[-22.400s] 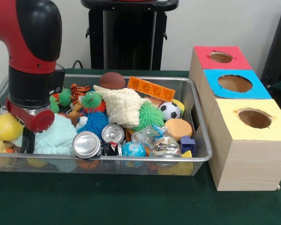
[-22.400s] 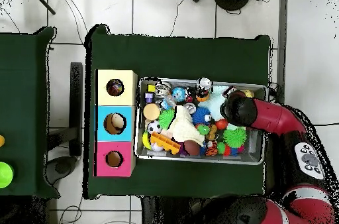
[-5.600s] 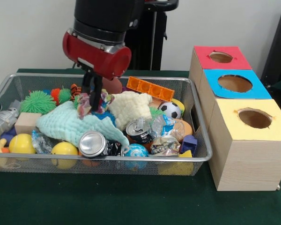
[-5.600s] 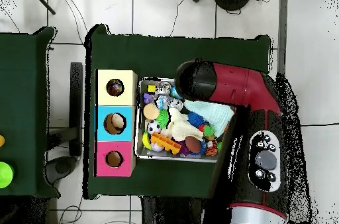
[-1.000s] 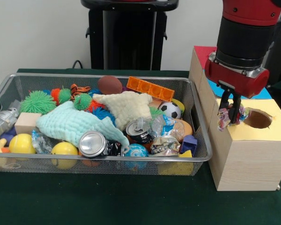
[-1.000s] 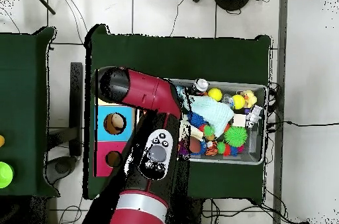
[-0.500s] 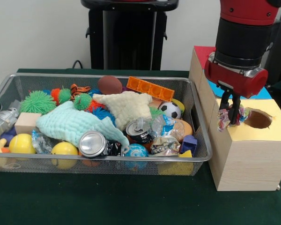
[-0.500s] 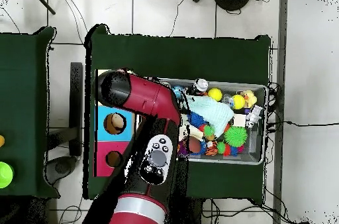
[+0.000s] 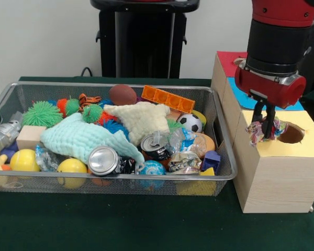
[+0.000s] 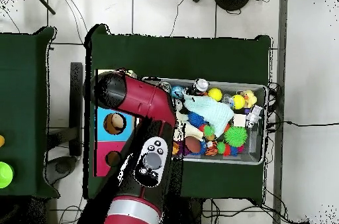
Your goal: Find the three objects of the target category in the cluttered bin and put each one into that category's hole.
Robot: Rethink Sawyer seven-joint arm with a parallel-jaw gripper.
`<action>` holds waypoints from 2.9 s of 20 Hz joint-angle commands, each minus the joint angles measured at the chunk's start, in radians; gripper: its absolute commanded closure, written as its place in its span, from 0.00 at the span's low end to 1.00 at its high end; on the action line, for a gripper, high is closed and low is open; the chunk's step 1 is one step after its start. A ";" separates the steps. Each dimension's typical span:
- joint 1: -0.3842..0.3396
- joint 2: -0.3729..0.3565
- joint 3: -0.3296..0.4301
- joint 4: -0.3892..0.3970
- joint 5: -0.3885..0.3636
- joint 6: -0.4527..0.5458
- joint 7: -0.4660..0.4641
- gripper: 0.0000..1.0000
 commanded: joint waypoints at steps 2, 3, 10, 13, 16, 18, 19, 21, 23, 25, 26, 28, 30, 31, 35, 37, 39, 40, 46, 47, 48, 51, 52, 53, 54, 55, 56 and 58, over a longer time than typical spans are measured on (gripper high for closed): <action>0.034 0.067 0.116 0.140 0.049 -0.009 0.238 1.00; 0.038 0.067 0.115 0.139 0.053 -0.005 0.239 1.00; 0.061 0.076 0.110 0.138 0.078 -0.007 0.241 1.00; 0.068 0.086 0.105 0.133 0.086 -0.008 0.240 1.00; 0.069 0.096 0.102 0.124 0.091 -0.007 0.233 1.00; 0.070 0.101 0.100 0.124 0.093 -0.011 0.231 1.00; 0.072 0.108 0.098 0.117 0.093 -0.012 0.232 1.00; 0.074 0.115 0.098 0.118 0.097 -0.026 0.230 1.00; 0.072 0.123 0.100 0.120 0.098 -0.043 0.222 1.00; 0.069 0.130 0.102 0.122 0.099 -0.054 0.215 1.00; 0.066 0.126 0.103 0.133 0.099 -0.062 0.209 1.00; 0.066 0.127 0.099 0.134 0.100 -0.062 0.208 1.00; 0.061 0.123 0.101 0.143 0.101 -0.070 0.198 1.00; 0.059 0.126 0.102 0.141 0.101 -0.072 0.195 1.00; 0.052 0.126 0.104 0.146 0.099 -0.081 0.184 1.00; 0.048 0.131 0.104 0.142 0.098 -0.086 0.179 1.00; 0.044 0.140 0.105 0.136 0.096 -0.090 0.176 1.00; 0.042 0.142 0.106 0.135 0.096 -0.092 0.174 1.00; 0.035 0.162 0.101 0.120 0.089 -0.104 0.166 1.00; 0.040 0.166 0.092 0.114 0.085 -0.102 0.170 1.00; 0.048 0.168 0.083 0.112 0.083 -0.110 0.177 1.00; 0.065 0.176 0.059 0.107 0.077 -0.132 0.190 0.00; 0.067 0.174 0.059 0.111 0.080 -0.135 0.193 0.00; 0.066 0.173 0.060 0.114 0.084 -0.132 0.194 0.00; 0.071 0.175 0.054 0.111 0.088 -0.112 0.204 0.00; 0.074 0.178 0.048 0.105 0.088 -0.087 0.210 0.00; 0.088 0.185 0.029 0.090 0.084 -0.059 0.223 0.00; 0.116 0.193 -0.013 0.069 0.078 -0.023 0.252 0.00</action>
